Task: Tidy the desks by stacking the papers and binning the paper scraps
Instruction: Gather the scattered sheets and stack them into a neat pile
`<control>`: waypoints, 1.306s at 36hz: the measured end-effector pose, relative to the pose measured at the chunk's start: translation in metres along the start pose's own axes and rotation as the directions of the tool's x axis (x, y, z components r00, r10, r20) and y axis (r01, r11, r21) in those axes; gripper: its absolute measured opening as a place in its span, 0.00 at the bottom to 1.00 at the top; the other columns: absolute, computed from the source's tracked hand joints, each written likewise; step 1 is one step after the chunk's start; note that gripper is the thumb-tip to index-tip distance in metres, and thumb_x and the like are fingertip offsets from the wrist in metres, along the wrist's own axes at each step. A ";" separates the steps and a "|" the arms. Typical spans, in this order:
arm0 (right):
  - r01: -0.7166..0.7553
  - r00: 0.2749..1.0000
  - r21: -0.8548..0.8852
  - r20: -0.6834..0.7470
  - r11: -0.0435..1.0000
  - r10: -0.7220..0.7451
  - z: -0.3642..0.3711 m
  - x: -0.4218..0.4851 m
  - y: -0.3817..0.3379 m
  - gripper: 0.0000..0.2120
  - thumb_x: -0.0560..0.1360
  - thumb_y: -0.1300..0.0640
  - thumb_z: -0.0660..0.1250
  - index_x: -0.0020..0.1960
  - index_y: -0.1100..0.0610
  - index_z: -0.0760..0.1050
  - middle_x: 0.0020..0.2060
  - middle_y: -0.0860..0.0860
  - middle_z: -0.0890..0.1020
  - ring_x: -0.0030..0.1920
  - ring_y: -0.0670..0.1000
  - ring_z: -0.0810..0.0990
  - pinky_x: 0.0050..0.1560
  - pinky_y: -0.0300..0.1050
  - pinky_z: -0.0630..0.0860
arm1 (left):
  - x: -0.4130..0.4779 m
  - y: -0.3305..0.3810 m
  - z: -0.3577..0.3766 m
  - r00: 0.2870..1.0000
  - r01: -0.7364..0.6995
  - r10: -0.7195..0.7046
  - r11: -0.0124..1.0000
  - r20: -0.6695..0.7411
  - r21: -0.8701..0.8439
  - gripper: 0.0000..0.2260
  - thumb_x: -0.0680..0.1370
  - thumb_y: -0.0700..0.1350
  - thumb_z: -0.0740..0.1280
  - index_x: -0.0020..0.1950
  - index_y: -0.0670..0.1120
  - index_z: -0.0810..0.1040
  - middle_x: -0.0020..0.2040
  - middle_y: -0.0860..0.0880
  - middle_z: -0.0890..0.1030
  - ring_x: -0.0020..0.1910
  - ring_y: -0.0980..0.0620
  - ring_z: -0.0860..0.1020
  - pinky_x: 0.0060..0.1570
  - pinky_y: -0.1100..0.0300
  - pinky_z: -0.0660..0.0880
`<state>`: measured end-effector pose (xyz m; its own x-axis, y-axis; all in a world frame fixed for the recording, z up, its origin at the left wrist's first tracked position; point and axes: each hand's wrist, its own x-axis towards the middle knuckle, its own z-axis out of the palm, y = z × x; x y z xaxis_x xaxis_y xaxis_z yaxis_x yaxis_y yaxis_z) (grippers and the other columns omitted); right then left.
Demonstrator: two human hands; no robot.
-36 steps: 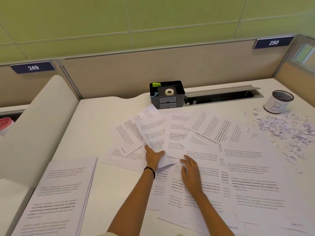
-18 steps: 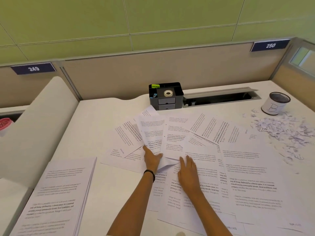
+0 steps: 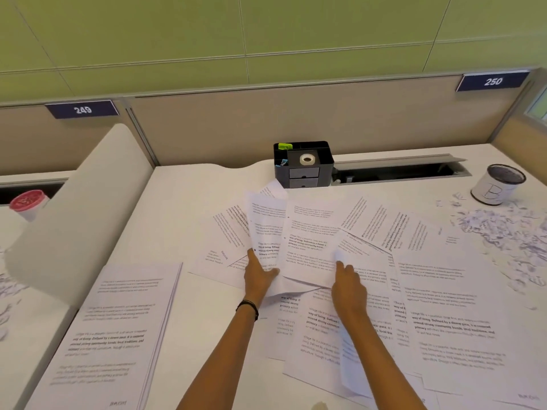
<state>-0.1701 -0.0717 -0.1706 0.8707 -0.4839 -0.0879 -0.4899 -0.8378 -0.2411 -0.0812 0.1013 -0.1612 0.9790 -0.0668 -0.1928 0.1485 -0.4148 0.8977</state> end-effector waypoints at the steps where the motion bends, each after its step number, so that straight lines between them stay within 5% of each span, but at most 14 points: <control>1: -0.005 1.000 0.012 -0.008 1.000 0.006 -0.002 0.001 0.002 0.21 0.78 0.66 0.54 0.71 0.59 0.59 0.58 0.55 0.73 0.53 0.52 0.75 0.44 0.41 0.72 | 0.000 -0.003 -0.006 1.000 0.005 -0.005 1.000 0.007 0.015 0.29 0.70 0.36 0.74 0.65 0.41 0.62 0.63 0.44 0.75 0.58 0.45 0.75 0.54 0.56 0.72; 11: -0.073 0.997 0.384 0.044 0.921 0.060 -0.014 0.011 -0.002 0.18 0.77 0.63 0.60 0.67 0.60 0.68 0.57 0.58 0.78 0.54 0.57 0.78 0.51 0.46 0.73 | 0.009 -0.047 -0.064 0.982 0.081 -0.094 0.993 0.167 0.085 0.35 0.62 0.47 0.79 0.64 0.48 0.66 0.59 0.53 0.76 0.57 0.50 0.74 0.59 0.51 0.73; 16: -0.070 0.997 0.524 0.060 0.849 0.045 -0.017 0.014 -0.019 0.17 0.77 0.63 0.62 0.66 0.62 0.70 0.49 0.60 0.80 0.43 0.52 0.75 0.47 0.42 0.71 | 0.027 -0.093 -0.082 0.963 0.074 -0.114 0.983 0.244 0.166 0.36 0.57 0.52 0.79 0.63 0.54 0.70 0.58 0.56 0.78 0.57 0.53 0.76 0.57 0.48 0.76; 22: -0.083 0.995 0.682 0.099 0.726 0.021 -0.008 0.021 -0.044 0.18 0.76 0.63 0.64 0.65 0.63 0.70 0.55 0.60 0.77 0.47 0.52 0.75 0.50 0.59 0.78 | -0.007 -0.058 -0.101 0.910 0.065 -0.143 0.976 0.389 0.207 0.35 0.64 0.40 0.78 0.68 0.49 0.66 0.62 0.52 0.74 0.61 0.52 0.72 0.61 0.56 0.70; 29: -0.162 0.979 0.766 0.205 0.622 0.002 0.001 0.032 -0.070 0.17 0.75 0.64 0.65 0.64 0.63 0.70 0.53 0.60 0.77 0.45 0.58 0.80 0.36 0.49 0.82 | -0.008 -0.056 -0.112 0.791 0.033 -0.180 0.967 0.585 0.254 0.27 0.69 0.37 0.75 0.63 0.51 0.68 0.56 0.58 0.76 0.56 0.57 0.74 0.48 0.70 0.73; 33: -0.175 0.967 0.778 0.250 0.604 -0.041 0.008 0.035 -0.076 0.16 0.76 0.62 0.64 0.64 0.61 0.70 0.50 0.56 0.76 0.40 0.56 0.81 0.29 0.39 0.79 | -0.007 -0.050 -0.107 0.819 0.099 -0.169 0.983 0.549 0.155 0.20 0.74 0.41 0.71 0.63 0.52 0.69 0.56 0.56 0.77 0.53 0.59 0.77 0.44 0.70 0.74; 38: -0.185 0.960 0.795 0.271 0.578 -0.065 0.007 0.036 -0.072 0.11 0.76 0.56 0.65 0.58 0.54 0.73 0.48 0.53 0.78 0.39 0.51 0.81 0.37 0.46 0.81 | -0.003 -0.046 -0.094 0.908 0.147 -0.133 0.989 0.396 -0.005 0.19 0.75 0.49 0.70 0.64 0.50 0.70 0.55 0.56 0.79 0.51 0.60 0.78 0.40 0.70 0.75; 43: -0.051 0.999 0.732 0.045 0.679 0.026 0.009 0.034 -0.043 0.10 0.76 0.59 0.64 0.57 0.57 0.76 0.54 0.57 0.78 0.51 0.54 0.79 0.54 0.50 0.77 | 0.001 -0.044 -0.080 0.942 0.129 -0.098 0.989 0.320 -0.077 0.20 0.76 0.50 0.68 0.67 0.48 0.69 0.61 0.52 0.77 0.53 0.58 0.78 0.43 0.70 0.75; 47: -0.118 0.973 0.621 -0.084 0.775 0.215 0.010 0.031 -0.017 0.15 0.75 0.64 0.64 0.61 0.59 0.73 0.62 0.59 0.70 0.64 0.59 0.68 0.61 0.51 0.68 | 0.004 -0.043 -0.073 0.958 0.105 -0.072 0.989 0.278 -0.102 0.21 0.76 0.49 0.68 0.68 0.48 0.68 0.62 0.53 0.76 0.55 0.56 0.77 0.43 0.72 0.73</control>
<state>-0.1341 -0.0697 -0.1789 0.7383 -0.6721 -0.0565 -0.4551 -0.4347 -0.7771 -0.0732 0.1850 -0.1719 0.8881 -0.2861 -0.3598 0.2635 -0.3244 0.9085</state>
